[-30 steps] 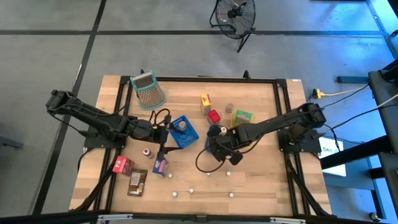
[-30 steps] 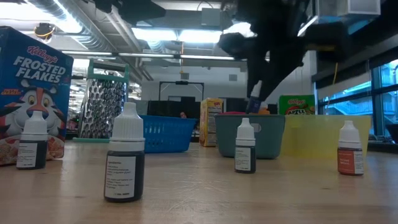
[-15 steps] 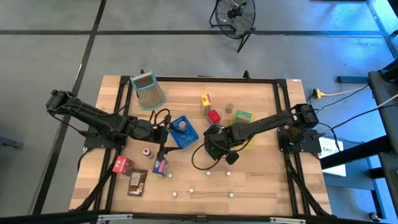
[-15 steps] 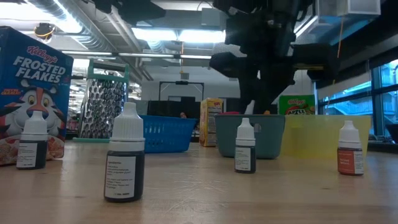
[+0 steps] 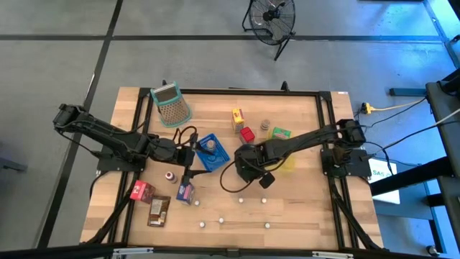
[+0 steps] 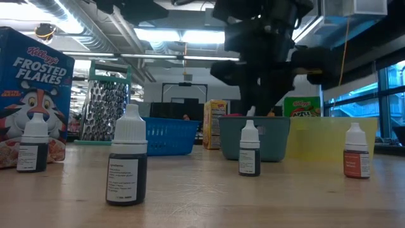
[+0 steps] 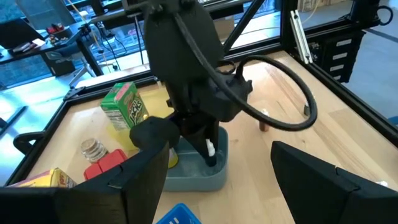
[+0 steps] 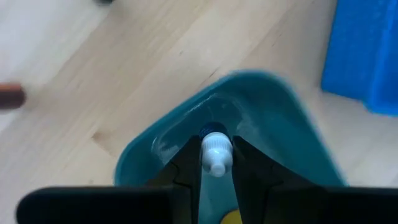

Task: Pick & Place Kitchen Items
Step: Put the dark blue food coloring bottle into the green bin

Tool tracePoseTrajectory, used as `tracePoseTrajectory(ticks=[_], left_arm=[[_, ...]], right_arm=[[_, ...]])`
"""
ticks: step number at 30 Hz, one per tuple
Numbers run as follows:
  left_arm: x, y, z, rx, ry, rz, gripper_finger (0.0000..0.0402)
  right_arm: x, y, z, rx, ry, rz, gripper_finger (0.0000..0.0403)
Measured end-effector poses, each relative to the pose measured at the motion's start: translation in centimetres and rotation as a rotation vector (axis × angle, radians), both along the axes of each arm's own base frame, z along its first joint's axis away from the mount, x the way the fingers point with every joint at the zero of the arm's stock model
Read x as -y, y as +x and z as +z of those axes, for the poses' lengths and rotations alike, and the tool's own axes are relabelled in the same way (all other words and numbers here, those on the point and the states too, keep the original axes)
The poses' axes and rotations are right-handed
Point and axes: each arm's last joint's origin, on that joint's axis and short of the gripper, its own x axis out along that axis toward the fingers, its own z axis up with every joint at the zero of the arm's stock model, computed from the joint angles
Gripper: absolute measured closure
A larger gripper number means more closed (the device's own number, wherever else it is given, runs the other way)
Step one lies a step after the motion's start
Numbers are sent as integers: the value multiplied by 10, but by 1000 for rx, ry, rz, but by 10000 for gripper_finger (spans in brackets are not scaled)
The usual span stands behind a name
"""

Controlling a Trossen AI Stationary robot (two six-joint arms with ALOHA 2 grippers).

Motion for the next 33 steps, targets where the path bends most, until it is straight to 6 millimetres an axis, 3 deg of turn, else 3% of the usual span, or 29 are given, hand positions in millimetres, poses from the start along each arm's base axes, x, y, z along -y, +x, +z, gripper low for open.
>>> tracePoseTrajectory(ticks=[8, 33], left_arm=[[0, 0, 0, -3, 8, -1, 123], [1, 2, 7, 64, -89, 15, 123]], right_arm=[[1, 2, -1, 13, -15, 67, 337], [10, 6, -25, -88, 56, 13, 337]])
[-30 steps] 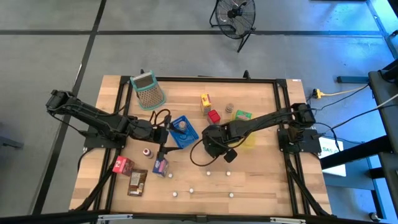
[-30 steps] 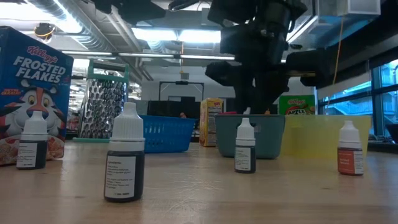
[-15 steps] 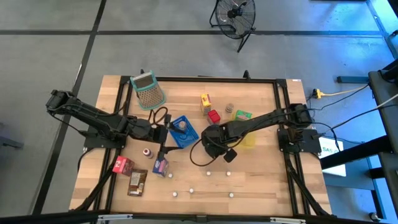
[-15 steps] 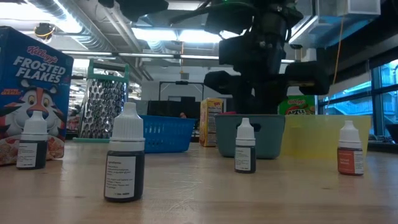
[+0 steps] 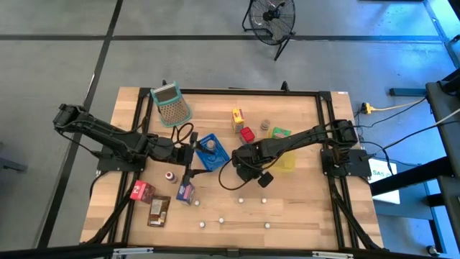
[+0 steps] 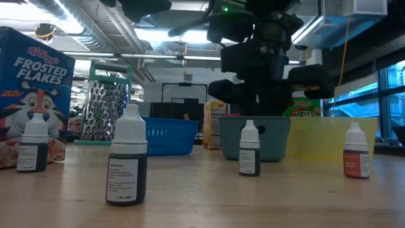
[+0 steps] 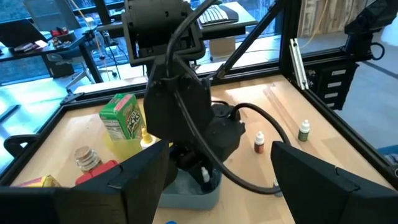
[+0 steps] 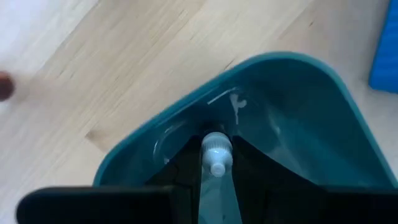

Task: Pick & Place Kitchen Items
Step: Put the dark blue food coloring bottle into the green bin

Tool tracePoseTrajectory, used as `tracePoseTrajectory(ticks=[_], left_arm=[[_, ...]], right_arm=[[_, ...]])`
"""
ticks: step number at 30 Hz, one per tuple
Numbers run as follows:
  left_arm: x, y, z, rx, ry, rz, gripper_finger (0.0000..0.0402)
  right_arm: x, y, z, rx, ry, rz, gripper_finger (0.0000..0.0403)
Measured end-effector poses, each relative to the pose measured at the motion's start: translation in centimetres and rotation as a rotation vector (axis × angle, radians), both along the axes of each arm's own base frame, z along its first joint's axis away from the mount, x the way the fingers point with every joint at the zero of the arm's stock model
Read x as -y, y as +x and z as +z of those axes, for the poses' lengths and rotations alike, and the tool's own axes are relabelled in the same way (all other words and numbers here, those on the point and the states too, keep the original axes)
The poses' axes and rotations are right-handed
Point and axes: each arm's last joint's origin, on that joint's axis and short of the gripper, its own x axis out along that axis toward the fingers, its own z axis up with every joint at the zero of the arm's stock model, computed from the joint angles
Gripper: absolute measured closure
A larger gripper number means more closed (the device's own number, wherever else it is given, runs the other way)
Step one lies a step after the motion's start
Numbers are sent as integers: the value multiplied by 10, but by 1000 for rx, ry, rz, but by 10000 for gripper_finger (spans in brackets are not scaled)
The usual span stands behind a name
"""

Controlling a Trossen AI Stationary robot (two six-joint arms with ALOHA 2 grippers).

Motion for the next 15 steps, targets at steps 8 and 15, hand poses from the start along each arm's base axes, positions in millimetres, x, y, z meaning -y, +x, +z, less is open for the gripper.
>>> tracePoseTrajectory(ticks=[8, 15], left_arm=[[0, 0, 0, 1, 1, 0, 123], [0, 0, 0, 1, 18, -4, 123]], right_arm=[[1, 1, -2, -11, 12, -56, 333], [-1, 1, -2, -14, 13, -77, 322]])
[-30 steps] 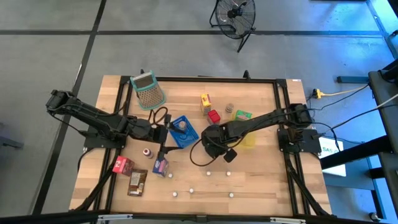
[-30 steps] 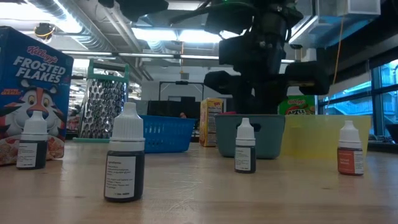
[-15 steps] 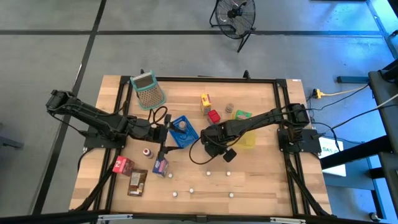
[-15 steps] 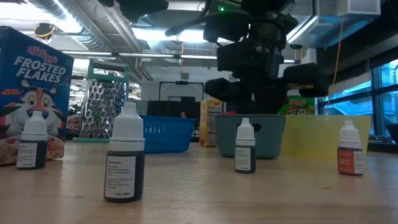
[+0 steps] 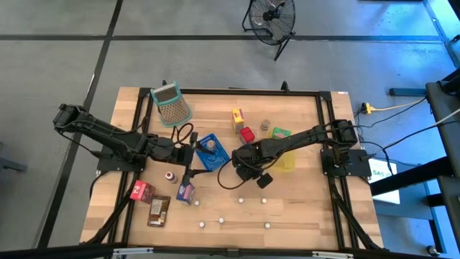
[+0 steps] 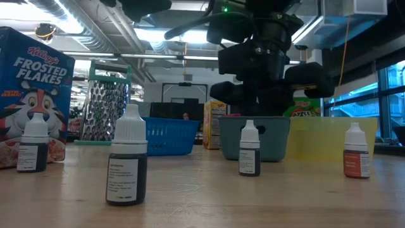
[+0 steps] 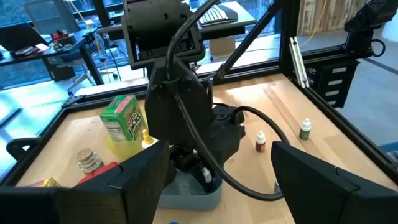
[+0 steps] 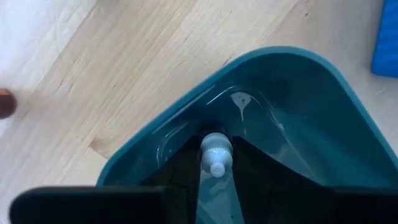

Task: Pick & Place Kitchen Items
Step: Put the dark blue food coloring bottle into the green bin

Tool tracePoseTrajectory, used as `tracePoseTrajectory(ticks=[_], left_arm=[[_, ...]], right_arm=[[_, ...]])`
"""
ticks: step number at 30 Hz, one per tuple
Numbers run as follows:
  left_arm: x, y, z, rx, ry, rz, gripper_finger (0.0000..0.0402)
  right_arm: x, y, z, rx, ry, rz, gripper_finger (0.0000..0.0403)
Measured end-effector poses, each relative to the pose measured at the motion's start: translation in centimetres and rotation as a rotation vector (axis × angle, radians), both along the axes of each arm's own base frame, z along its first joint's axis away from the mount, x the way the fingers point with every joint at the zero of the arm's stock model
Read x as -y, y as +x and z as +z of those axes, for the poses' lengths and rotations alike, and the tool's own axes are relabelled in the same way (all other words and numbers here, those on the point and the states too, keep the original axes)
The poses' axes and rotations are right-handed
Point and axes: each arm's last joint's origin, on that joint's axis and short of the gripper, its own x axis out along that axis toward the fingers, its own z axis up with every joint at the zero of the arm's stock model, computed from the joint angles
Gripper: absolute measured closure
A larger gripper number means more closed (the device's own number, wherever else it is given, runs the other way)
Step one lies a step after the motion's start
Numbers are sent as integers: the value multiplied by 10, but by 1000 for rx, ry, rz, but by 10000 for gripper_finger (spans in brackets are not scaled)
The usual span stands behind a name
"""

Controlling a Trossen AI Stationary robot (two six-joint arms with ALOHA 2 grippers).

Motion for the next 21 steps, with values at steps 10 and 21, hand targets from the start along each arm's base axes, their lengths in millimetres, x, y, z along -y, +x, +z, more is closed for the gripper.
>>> tracePoseTrajectory(ticks=[10, 21], left_arm=[[0, 0, 0, -4, 1, 0, 123], [0, 0, 0, -5, 2, 0, 123]], right_arm=[[-1, 0, -3, -3, -2, -8, 289], [-4, 1, -3, 12, -11, -23, 272]])
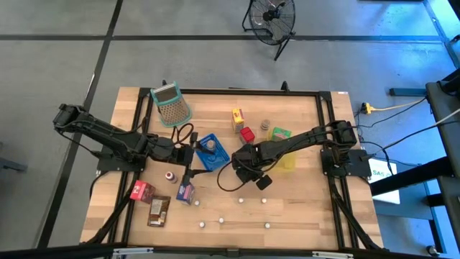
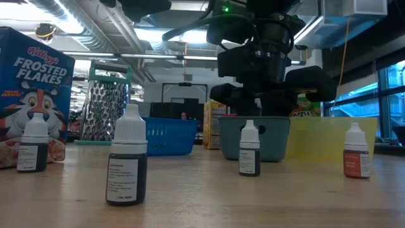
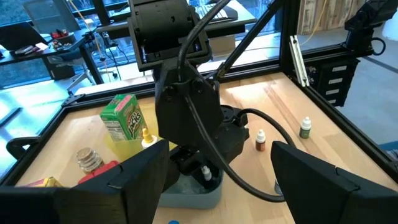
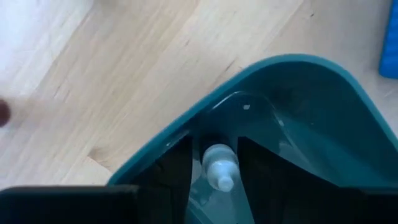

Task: Pick & Place Kitchen Items
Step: Put the dark blue food coloring bottle into the green bin, then put the yellow cereal box into the yellow bin

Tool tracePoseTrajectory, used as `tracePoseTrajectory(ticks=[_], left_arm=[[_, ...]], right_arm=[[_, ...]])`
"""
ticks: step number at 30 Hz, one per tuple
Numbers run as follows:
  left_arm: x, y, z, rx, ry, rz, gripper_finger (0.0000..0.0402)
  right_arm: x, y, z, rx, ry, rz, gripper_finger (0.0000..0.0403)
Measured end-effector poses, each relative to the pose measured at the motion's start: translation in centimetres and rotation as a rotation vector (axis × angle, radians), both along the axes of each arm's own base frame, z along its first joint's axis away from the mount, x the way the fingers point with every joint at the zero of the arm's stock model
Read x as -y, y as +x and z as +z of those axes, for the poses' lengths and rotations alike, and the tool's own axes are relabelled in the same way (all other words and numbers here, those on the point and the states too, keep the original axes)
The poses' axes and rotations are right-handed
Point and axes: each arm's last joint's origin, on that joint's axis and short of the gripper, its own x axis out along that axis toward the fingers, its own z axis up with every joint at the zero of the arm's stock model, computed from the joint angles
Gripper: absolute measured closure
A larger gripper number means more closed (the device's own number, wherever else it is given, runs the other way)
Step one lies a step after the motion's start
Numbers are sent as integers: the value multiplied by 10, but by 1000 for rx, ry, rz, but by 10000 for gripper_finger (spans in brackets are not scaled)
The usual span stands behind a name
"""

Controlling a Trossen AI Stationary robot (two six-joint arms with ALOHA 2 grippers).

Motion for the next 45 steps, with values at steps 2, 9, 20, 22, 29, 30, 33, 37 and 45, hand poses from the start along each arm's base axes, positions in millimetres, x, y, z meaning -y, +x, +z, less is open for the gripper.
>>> tracePoseTrajectory(ticks=[2, 9, 20, 22, 29, 30, 33, 37, 45], left_arm=[[0, 0, 0, -3, 1, 0, 123], [0, 0, -1, -11, 9, -1, 123], [0, -1, -4, -45, 20, -2, 123], [0, -1, -4, -45, 20, -2, 123], [0, -1, -4, -46, 21, -2, 123], [0, -1, -4, -46, 21, -2, 123], [0, -1, -4, -46, 21, -2, 123], [0, -1, -4, -46, 21, -1, 123], [0, -1, -4, -46, 22, 1, 123]], right_arm=[[0, 0, 0, 2, -14, -5, 272], [1, 0, 0, 2, -12, -25, 272], [0, 2, 2, 20, -18, -34, 245], [-2, 1, 2, 23, -31, -35, 235], [-2, 1, 2, 23, -30, -34, 203], [-3, 1, 2, 22, -31, -34, 200], [-3, 1, 2, 17, -32, -32, 194], [-3, 2, 14, 11, -58, -33, 192], [-8, 0, 26, -33, -118, -27, 192]])
